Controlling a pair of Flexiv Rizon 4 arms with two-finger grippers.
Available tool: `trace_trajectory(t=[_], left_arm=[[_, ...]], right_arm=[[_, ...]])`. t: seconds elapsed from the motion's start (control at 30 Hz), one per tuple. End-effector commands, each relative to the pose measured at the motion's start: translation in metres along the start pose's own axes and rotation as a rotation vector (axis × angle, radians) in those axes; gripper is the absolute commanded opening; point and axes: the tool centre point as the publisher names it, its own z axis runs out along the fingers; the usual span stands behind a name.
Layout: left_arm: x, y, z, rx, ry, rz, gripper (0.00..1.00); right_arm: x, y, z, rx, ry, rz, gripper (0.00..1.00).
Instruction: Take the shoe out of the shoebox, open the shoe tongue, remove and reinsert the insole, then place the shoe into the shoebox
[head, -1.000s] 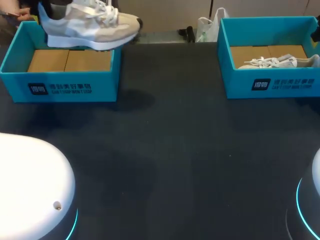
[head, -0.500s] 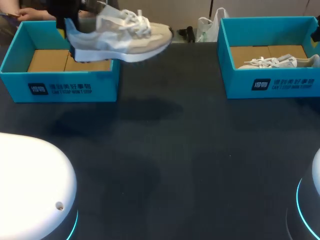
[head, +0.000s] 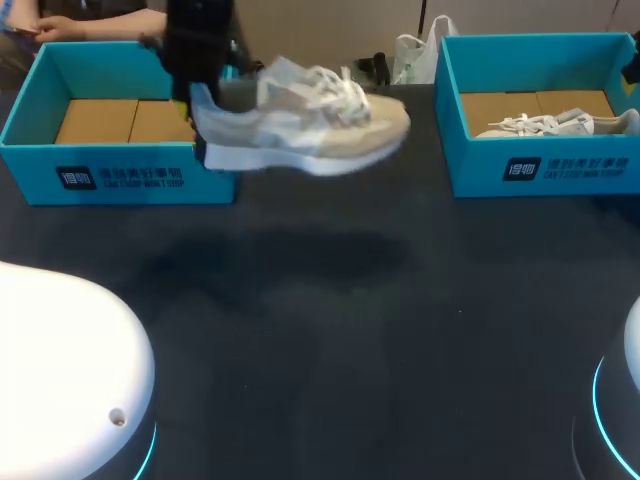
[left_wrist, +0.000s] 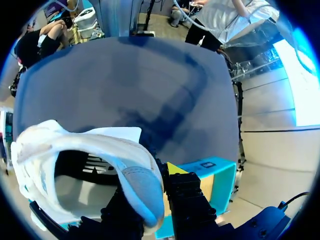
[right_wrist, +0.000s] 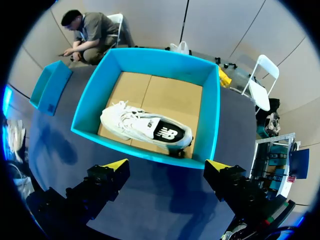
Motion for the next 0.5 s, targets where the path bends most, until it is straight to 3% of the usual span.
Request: trace_trajectory(t=[0.03, 0.27, 0.5], left_arm=[[-0.016, -0.022, -0.003, -0.013, 0.008, 0.019, 0.0], [-0.045, -0.053, -0.008, -0.02, -0.008, 0.077, 0.0], [-0.069, -0.069, -0.007, -0.008, 0.005, 0.108, 0.0]], right_arm=[[0.0, 0.001, 0.0, 0.001, 0.001, 0.0, 1.0], [0.0, 0.001, 0.0, 0.001, 0.001, 0.0, 1.0], [0.0, 0.001, 0.0, 0.001, 0.001, 0.0, 1.0]])
